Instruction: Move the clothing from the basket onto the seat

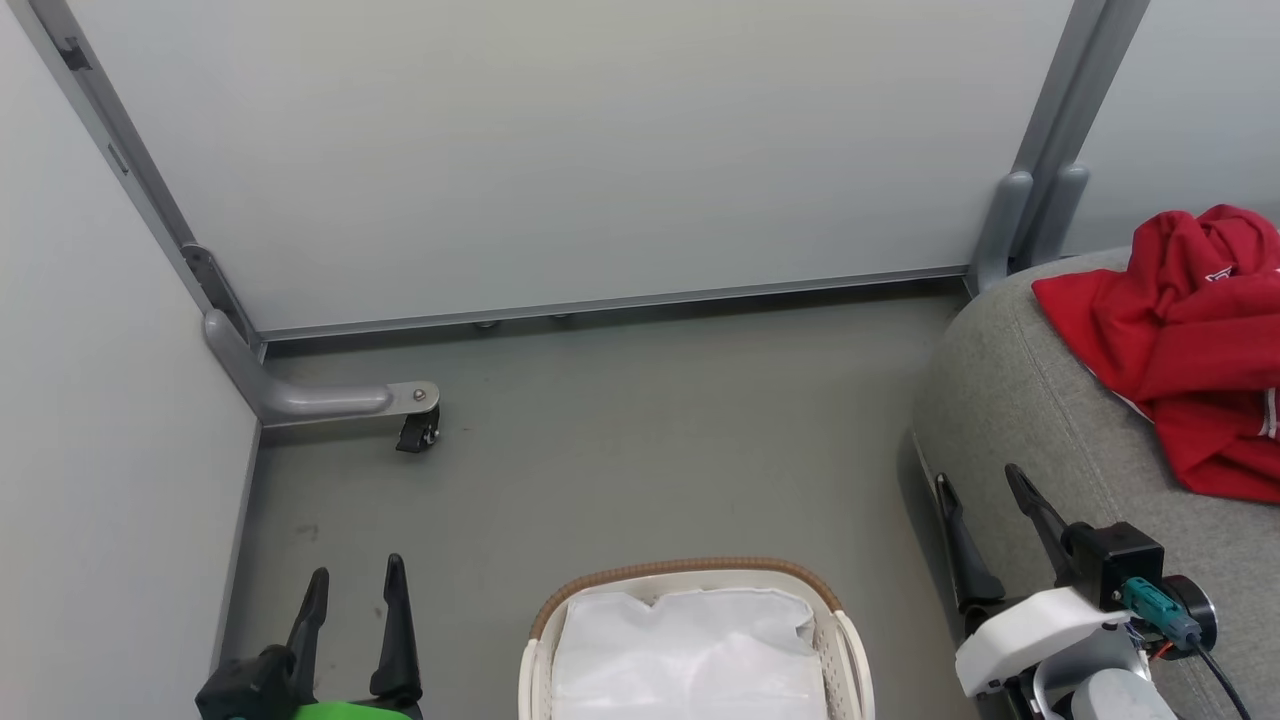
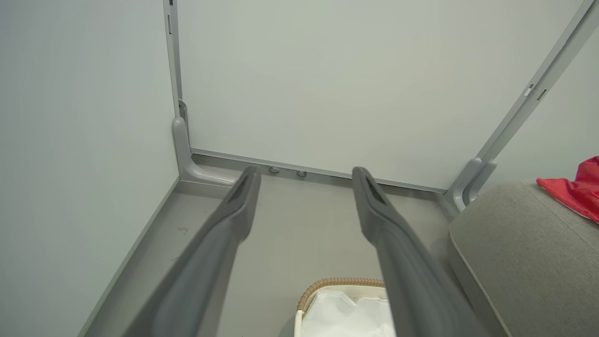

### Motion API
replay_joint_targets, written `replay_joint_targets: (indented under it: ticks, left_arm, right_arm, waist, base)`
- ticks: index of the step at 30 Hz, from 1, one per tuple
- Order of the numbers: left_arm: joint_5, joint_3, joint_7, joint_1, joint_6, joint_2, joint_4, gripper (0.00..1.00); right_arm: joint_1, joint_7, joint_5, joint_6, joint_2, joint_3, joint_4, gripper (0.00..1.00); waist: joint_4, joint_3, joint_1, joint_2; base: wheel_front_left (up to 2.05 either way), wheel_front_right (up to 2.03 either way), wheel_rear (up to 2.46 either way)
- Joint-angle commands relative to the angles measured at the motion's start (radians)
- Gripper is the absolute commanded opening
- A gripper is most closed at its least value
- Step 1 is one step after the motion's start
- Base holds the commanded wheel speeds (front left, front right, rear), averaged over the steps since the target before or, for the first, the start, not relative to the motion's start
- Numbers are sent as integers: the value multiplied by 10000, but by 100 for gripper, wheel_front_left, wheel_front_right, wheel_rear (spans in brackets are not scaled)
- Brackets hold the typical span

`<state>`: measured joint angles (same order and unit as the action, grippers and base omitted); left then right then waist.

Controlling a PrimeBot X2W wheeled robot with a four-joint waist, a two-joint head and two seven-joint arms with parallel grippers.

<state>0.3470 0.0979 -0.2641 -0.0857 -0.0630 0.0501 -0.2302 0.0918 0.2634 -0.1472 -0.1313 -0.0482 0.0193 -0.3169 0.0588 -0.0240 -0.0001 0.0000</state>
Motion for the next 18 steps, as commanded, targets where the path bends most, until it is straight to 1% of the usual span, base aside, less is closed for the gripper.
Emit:
replay_joint_targets:
  ticks: [1, 11, 12, 16, 18]
  left_arm:
    - [-14, -15, -3, -88, -72, 8, -20, 100]
    - [63, -45, -3, -31, -85, 8, -32, 100]
    - [55, -8, 0, 1, -75, 0, -19, 0]
    - [80, 14, 8, -25, -76, -11, -335, 0]
    - [374, -27, 92, 20, -90, -11, -367, 0]
  right_arm:
    - [-141, 17, 25, 11, -44, 39, 53, 100]
    - [-189, 17, -31, 11, -44, 124, 98, 100]
    - [-45, 0, -13, 0, 0, 143, 63, 0]
    - [-174, -17, -41, -2, 61, 156, -251, 0]
    - [-149, -135, -364, 0, 65, 89, -304, 0]
  waist:
    - [-8, -8, 1, 0]
    - [-24, -10, 1, 0]
    - [-25, -10, 1, 0]
    - [-27, -9, 1, 0]
    - [-34, -5, 1, 0]
  base:
    - [0, 0, 0]
    - [0, 0, 0]
    - [0, 0, 0]
    - [0, 0, 0]
    - [0, 0, 0]
